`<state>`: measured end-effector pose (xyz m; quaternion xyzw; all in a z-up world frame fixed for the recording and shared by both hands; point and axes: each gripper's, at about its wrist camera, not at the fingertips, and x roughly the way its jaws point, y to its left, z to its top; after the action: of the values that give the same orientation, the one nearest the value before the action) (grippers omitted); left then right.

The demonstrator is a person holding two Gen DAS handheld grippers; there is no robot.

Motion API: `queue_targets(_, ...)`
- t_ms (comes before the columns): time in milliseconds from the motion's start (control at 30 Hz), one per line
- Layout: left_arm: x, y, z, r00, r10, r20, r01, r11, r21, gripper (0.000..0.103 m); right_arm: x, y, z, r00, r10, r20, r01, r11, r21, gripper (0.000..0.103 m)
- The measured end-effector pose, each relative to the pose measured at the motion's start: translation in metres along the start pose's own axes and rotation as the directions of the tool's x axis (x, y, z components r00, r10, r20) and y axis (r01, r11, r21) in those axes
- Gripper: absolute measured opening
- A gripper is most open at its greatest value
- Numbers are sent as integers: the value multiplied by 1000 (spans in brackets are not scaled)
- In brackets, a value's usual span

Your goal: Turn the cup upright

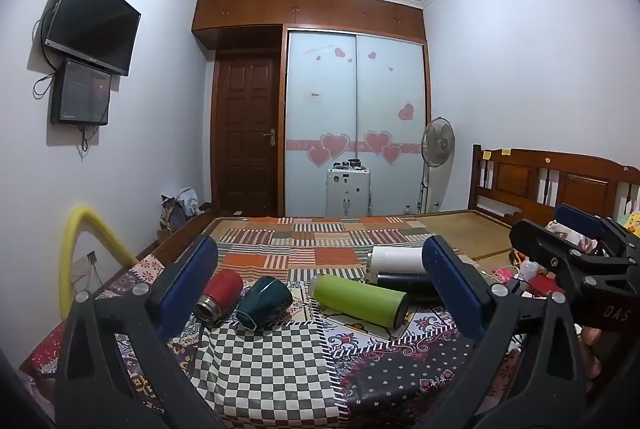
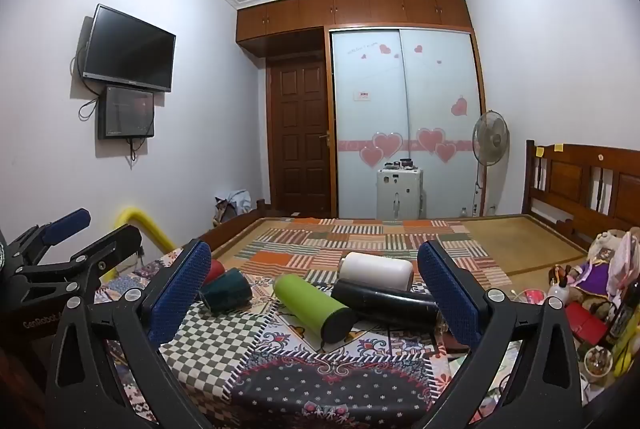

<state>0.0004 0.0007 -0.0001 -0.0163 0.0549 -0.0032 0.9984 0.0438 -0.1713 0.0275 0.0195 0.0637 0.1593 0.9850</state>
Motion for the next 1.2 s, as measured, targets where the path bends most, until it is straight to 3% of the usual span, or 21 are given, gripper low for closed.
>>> queue_targets(1200, -3, -5, -1, 999, 10, 35, -11, 1000, 15, 103, -2, 1, 1, 1000, 0, 12, 0, 1000, -4, 103)
